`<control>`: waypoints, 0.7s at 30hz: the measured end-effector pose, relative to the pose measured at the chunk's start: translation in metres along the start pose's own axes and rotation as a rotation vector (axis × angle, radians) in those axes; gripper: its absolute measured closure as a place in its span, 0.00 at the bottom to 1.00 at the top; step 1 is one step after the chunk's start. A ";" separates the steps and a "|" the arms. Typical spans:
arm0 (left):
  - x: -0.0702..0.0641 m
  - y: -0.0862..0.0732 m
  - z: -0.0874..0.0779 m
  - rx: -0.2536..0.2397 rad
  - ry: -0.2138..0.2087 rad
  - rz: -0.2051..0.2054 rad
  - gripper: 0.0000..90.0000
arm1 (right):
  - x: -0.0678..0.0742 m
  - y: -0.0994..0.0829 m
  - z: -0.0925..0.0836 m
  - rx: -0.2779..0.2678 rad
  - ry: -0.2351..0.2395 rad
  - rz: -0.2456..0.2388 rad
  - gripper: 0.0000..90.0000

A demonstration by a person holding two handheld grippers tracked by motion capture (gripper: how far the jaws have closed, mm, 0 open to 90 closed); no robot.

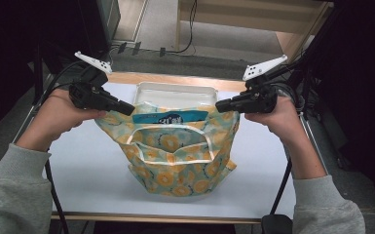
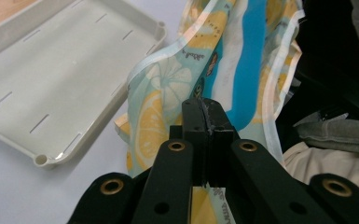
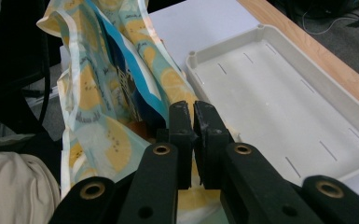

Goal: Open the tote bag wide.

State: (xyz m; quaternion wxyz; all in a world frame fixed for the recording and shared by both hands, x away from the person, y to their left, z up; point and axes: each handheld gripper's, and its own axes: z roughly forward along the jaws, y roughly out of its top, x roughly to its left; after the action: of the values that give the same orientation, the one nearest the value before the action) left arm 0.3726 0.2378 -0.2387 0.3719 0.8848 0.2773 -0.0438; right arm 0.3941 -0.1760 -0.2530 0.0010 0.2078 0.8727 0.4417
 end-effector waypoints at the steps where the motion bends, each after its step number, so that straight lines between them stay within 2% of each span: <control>1: 0.000 0.000 0.000 0.000 0.000 0.000 0.99 | 0.000 -0.001 0.001 0.006 0.002 0.002 0.97; 12: 0.001 -0.011 0.010 0.000 0.008 -0.011 0.98 | -0.001 -0.015 0.011 0.038 0.004 0.010 0.97; 21: -0.001 -0.024 0.020 0.003 -0.007 -0.016 0.96 | 0.012 -0.028 0.013 0.041 0.003 -0.005 0.95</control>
State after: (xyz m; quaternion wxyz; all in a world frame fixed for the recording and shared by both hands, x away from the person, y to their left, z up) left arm 0.3613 0.2372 -0.2685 0.3713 0.8829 0.2831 -0.0505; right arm 0.3750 -0.1762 -0.2801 -0.0035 0.2047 0.8821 0.4243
